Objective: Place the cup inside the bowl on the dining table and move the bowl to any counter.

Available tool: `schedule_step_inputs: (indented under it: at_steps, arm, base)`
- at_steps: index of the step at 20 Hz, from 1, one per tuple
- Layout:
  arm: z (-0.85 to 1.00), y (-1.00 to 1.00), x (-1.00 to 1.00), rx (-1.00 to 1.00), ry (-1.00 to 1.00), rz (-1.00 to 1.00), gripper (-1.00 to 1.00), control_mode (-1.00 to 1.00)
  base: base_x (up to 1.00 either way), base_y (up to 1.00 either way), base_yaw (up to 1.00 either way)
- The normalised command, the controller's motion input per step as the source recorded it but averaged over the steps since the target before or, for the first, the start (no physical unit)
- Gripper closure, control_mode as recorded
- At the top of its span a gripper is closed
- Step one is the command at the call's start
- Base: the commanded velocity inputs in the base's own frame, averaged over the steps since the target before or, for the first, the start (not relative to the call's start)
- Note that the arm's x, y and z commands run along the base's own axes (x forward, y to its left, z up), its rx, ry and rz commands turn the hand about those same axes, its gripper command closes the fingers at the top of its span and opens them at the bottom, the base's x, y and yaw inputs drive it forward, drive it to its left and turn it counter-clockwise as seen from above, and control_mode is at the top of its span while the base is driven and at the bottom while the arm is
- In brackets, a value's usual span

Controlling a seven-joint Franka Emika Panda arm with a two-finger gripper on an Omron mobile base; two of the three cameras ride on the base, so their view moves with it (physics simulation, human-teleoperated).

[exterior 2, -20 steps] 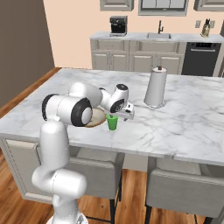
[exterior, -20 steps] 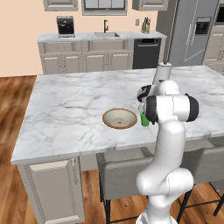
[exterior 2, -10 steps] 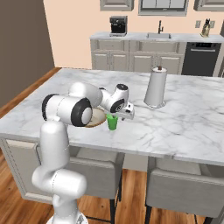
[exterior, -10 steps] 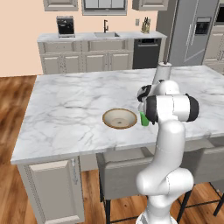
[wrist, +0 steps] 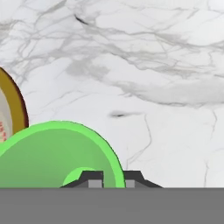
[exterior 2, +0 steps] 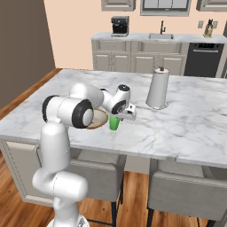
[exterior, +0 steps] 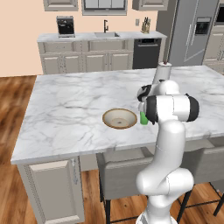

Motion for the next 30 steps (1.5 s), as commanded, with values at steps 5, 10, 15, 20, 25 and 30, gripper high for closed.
schedule_step_inputs:
  at_steps: [5, 10, 15, 20, 25, 30]
  arm:
    - [0.27, 0.0, -0.16, 0.0, -0.08, 0.0, 1.0, -1.0]
    - [0.33, 0.0, -0.18, 0.0, -0.08, 0.0, 1.0, -1.0]
    - [0.35, 0.0, -0.17, 0.0, -0.05, 0.0, 1.0, -1.0]
    - [0.42, 0.0, -0.16, 0.0, -0.04, 0.0, 1.0, -1.0]
    - [0.41, 0.0, -0.04, 0.0, -0.02, 0.0, 1.0, -1.0]
    - [0.4, 0.04, 0.0, 0.0, 0.0, 0.0, 1.0, -1.0]
  base:
    - [0.0, 0.0, 0.0]
    - [0.0, 0.0, 0.0]
    - [0.0, 0.0, 0.0]
    - [0.0, 0.0, 0.0]
    - [0.0, 0.0, 0.0]
    - [0.0, 0.0, 0.0]
